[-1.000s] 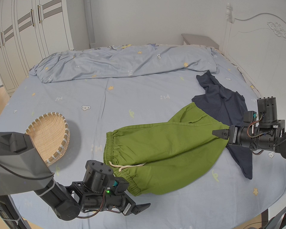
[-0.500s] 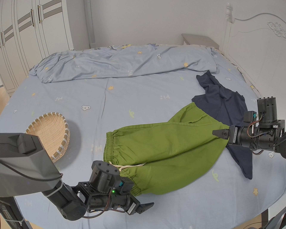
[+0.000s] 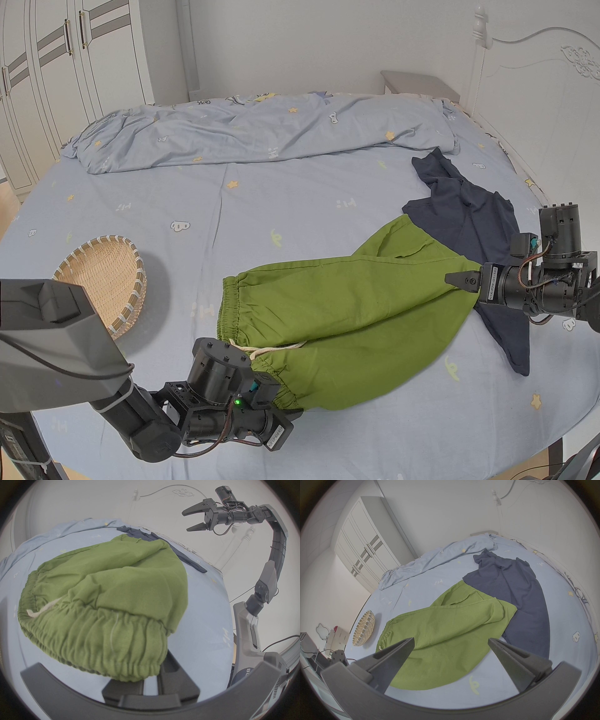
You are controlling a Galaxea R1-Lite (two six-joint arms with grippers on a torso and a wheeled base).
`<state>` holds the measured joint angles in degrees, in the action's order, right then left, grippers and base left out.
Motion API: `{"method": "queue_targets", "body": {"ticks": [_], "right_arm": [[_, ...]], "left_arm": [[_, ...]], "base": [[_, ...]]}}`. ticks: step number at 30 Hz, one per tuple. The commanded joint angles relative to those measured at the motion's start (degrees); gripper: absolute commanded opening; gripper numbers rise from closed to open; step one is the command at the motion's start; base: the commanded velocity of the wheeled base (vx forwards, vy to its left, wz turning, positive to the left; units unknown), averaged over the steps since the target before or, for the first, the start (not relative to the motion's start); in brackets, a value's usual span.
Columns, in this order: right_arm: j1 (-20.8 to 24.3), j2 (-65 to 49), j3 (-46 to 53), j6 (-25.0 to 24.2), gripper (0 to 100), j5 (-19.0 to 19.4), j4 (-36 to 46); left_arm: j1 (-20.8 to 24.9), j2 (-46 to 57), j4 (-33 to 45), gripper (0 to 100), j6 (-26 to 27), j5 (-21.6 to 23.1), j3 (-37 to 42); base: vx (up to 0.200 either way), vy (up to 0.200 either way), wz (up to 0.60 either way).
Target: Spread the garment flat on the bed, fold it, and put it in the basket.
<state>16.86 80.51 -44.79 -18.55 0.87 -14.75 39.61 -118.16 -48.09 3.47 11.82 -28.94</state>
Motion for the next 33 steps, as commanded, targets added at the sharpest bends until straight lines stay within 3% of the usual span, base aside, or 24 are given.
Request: {"method": "queue_targets", "body": {"ticks": [1, 4, 6, 7, 8, 9, 10, 14, 17, 18, 21, 26, 28, 33], "right_arm": [[0.0, 0.0, 0.1, 0.0, 100, 0.0, 0.0], [0.0, 0.0, 0.0, 0.0, 100, 0.0, 0.0], [0.0, 0.0, 0.0, 0.0, 100, 0.1, 0.0], [0.0, 0.0, 0.0, 0.0, 100, 0.1, 0.0], [0.1, 0.0, 0.0, 0.0, 100, 0.6, 0.0], [0.1, 0.0, 0.0, 0.0, 100, 0.6, 0.0], [0.0, -0.1, 0.0, 0.0, 100, 2.1, 0.0], [0.0, -0.1, 0.0, 0.0, 100, 3.3, 0.2], [0.0, 0.1, 0.1, 0.1, 100, 3.3, 0.4], [-0.1, 0.2, 0.1, 0.1, 100, 3.3, 0.6], [-0.1, 0.2, 0.1, 0.3, 100, 4.1, 2.0], [0.0, 0.3, -1.5, 1.0, 100, 4.9, 8.4], [-0.3, 0.7, -2.7, 1.2, 100, 6.8, 12.3], [-5.3, 2.2, -3.8, 1.1, 100, 13.5, 17.1]], "left_arm": [[-0.5, 0.8, -0.1, 0, -0.4, 0.2, 0.6], [-1.8, 3.1, -0.1, 0, -2.9, 0.5, 2.3], [-1.9, 6.4, 0.0, 0, -9.3, 1.1, 3.3], [-1.9, 6.4, 0.0, 0, -9.3, 1.1, 3.3], [-2.0, 10.4, 0.3, 0, -18.7, 1.4, 3.6], [-2.0, 10.4, 0.3, 0, -18.7, 1.4, 3.6], [-2.8, 14.4, 1.5, 0, -24.0, 1.4, 3.9], [-6.6, 20.9, 10.4, 0, -25.8, 2.1, 5.8], [-11.9, 27.3, 20.5, 0, -27.7, 9.4, 6.1], [-17.3, 32.6, 27.5, 0, -29.0, 17.5, 5.6], [-24.3, 37.9, 36.7, 0, -28.3, 25.3, 5.4], [-27.0, 39.6, 44.6, 0, -25.6, 25.4, 6.0], [-29.9, 38.9, 49.2, 0, -22.2, 26.1, 6.1], [-34.9, 34.5, 52.3, 0, -12.8, 26.1, 7.1]], "base": [[0.0, 0.0, 0.0], [0.0, 0.0, 0.0], [0.0, 0.0, 0.0], [0.0, 0.0, 0.0], [0.0, 0.0, 0.0], [0.0, 0.0, 0.0], [0.0, 0.0, 0.0], [0.0, 0.0, 0.0], [0.0, 0.0, 0.0], [0.0, 0.0, 0.0], [0.0, 0.0, 0.0], [0.0, 0.0, 0.0], [0.0, 0.0, 0.0], [0.0, 0.0, 0.0]]}}
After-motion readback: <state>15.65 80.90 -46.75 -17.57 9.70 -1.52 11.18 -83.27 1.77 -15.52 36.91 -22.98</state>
